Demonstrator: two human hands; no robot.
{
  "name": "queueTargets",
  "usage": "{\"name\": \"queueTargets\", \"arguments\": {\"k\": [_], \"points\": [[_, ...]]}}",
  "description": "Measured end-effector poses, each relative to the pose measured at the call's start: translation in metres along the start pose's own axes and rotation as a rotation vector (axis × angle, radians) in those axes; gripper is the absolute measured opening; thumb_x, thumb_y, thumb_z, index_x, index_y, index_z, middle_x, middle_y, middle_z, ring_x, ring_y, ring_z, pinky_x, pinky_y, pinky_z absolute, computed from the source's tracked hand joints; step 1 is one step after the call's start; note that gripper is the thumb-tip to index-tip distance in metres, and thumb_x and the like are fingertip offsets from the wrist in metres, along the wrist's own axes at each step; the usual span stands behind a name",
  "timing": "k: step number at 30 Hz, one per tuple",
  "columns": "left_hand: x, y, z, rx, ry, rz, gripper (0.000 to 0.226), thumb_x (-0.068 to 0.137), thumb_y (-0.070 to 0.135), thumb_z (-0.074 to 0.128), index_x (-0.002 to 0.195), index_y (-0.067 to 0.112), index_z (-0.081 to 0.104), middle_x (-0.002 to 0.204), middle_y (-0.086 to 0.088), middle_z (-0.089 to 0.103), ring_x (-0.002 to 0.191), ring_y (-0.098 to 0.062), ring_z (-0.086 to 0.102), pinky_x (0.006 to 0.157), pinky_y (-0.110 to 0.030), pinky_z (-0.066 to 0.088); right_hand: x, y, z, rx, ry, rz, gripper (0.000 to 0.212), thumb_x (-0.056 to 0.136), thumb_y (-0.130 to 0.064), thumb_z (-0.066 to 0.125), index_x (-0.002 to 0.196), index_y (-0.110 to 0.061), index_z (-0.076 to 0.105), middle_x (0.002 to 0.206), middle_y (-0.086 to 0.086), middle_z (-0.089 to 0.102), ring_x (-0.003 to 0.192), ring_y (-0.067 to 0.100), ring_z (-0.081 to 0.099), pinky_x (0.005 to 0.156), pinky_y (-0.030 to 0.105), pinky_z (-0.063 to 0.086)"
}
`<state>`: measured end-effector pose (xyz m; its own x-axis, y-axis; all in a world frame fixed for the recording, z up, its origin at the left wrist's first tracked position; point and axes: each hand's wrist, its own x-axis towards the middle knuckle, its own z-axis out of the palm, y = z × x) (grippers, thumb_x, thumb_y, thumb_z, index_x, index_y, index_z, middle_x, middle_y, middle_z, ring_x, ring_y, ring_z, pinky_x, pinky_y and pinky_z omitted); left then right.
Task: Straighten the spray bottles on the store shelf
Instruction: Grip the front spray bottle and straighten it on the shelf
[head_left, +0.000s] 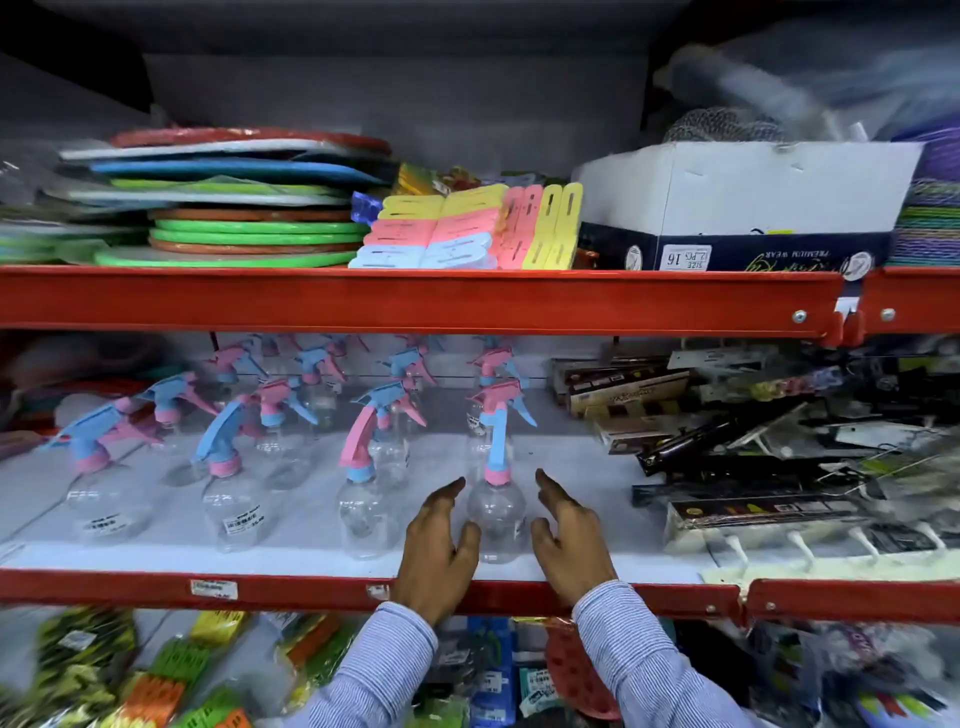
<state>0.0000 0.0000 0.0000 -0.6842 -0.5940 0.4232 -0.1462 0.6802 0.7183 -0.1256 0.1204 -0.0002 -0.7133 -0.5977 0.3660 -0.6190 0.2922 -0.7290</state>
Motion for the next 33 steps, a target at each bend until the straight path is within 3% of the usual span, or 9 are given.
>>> {"name": "queueTargets", "arguments": {"k": [2, 5, 12, 15, 20, 23, 26, 29, 33], "points": [[0.004, 0.001, 0.001, -0.056, -0.043, -0.057, 0.051, 0.090, 0.015, 0.052, 0.140, 0.015, 0.044, 0.140, -0.001, 0.055, 0.127, -0.018, 0.053, 0.109, -0.025, 0.041, 0.003, -0.001, 0.002, 0.064, -0.069, 0.036, 0.050, 0.087, -0.004, 0.048, 0.136, -0.016, 0.049, 0.126, 0.002, 0.064, 0.116, 0.019, 0.062, 0.095, 0.016, 0.044], [0.006, 0.000, 0.000, -0.065, -0.055, -0.068, 0.044, 0.088, 0.011, 0.054, 0.131, 0.018, 0.054, 0.116, 0.011, 0.064, 0.105, -0.008, 0.061, 0.082, 0.008, 0.034, 0.004, -0.003, 0.002, 0.034, -0.084, 0.001, 0.047, 0.082, 0.000, 0.046, 0.120, -0.024, 0.063, 0.105, -0.012, 0.069, 0.095, 0.000, 0.062, 0.083, -0.002, 0.038], [-0.002, -0.002, -0.006, -0.065, -0.063, -0.073, 0.042, 0.087, 0.018, 0.057, 0.129, 0.017, 0.056, 0.111, 0.013, 0.064, 0.098, -0.004, 0.061, 0.077, 0.009, 0.036, -0.008, -0.009, -0.002, 0.049, -0.114, -0.026, 0.049, 0.081, 0.000, 0.046, 0.119, -0.026, 0.064, 0.104, -0.017, 0.069, 0.095, -0.003, 0.062, 0.083, -0.006, 0.037], [-0.007, -0.002, -0.007, -0.050, -0.065, -0.064, 0.043, 0.086, 0.019, 0.057, 0.129, 0.017, 0.056, 0.115, 0.006, 0.068, 0.095, -0.005, 0.062, 0.075, 0.009, 0.036, -0.013, -0.009, -0.003, 0.062, -0.108, -0.018, 0.049, 0.081, 0.000, 0.046, 0.121, -0.024, 0.063, 0.108, -0.008, 0.073, 0.098, 0.005, 0.066, 0.089, 0.009, 0.046], [-0.015, 0.002, -0.011, -0.039, -0.075, -0.069, 0.043, 0.087, 0.019, 0.056, 0.130, 0.017, 0.055, 0.123, -0.001, 0.069, 0.100, -0.006, 0.062, 0.086, -0.007, 0.044, -0.023, -0.012, -0.006, 0.048, -0.109, -0.003, 0.047, 0.083, -0.002, 0.049, 0.123, -0.024, 0.061, 0.101, -0.009, 0.073, 0.091, 0.005, 0.066, 0.087, 0.011, 0.050], [-0.022, 0.005, -0.015, -0.046, -0.074, -0.059, 0.046, 0.089, 0.020, 0.056, 0.135, 0.015, 0.051, 0.133, -0.004, 0.064, 0.115, -0.014, 0.061, 0.103, -0.028, 0.048, -0.032, -0.015, -0.006, 0.055, -0.113, 0.010, 0.051, 0.086, -0.005, 0.051, 0.135, -0.019, 0.052, 0.126, 0.001, 0.066, 0.116, 0.017, 0.062, 0.104, 0.032, 0.047], [-0.036, 0.004, -0.024, 0.020, -0.001, -0.014, 0.050, 0.089, 0.024, 0.055, 0.139, 0.018, 0.048, 0.142, -0.001, 0.056, 0.129, -0.016, 0.053, 0.112, -0.033, 0.041, -0.049, -0.015, -0.003, 0.004, 0.030, -0.037, 0.057, 0.087, -0.011, 0.051, 0.142, -0.020, 0.042, 0.144, 0.000, 0.051, 0.131, 0.018, 0.050, 0.111, 0.031, 0.040], [-0.053, -0.005, -0.036, 0.144, 0.089, 0.083, 0.051, 0.090, 0.032, 0.053, 0.140, 0.026, 0.045, 0.146, 0.006, 0.050, 0.134, -0.010, 0.046, 0.113, -0.026, 0.034, -0.073, -0.020, 0.000, -0.023, 0.232, -0.200, 0.056, 0.086, -0.018, 0.046, 0.140, -0.029, 0.042, 0.139, -0.011, 0.051, 0.131, 0.006, 0.045, 0.110, 0.022, 0.036], [-0.076, -0.018, -0.053, 0.323, 0.187, 0.129, 0.049, 0.090, 0.039, 0.048, 0.138, 0.029, 0.044, 0.151, 0.007, 0.044, 0.141, -0.009, 0.036, 0.118, -0.041, 0.032, -0.090, -0.017, 0.011, -0.174, 0.267, -0.555, 0.055, 0.087, -0.013, 0.044, 0.141, -0.020, 0.043, 0.144, -0.005, 0.050, 0.138, 0.009, 0.040, 0.116, 0.027, 0.032]]}}
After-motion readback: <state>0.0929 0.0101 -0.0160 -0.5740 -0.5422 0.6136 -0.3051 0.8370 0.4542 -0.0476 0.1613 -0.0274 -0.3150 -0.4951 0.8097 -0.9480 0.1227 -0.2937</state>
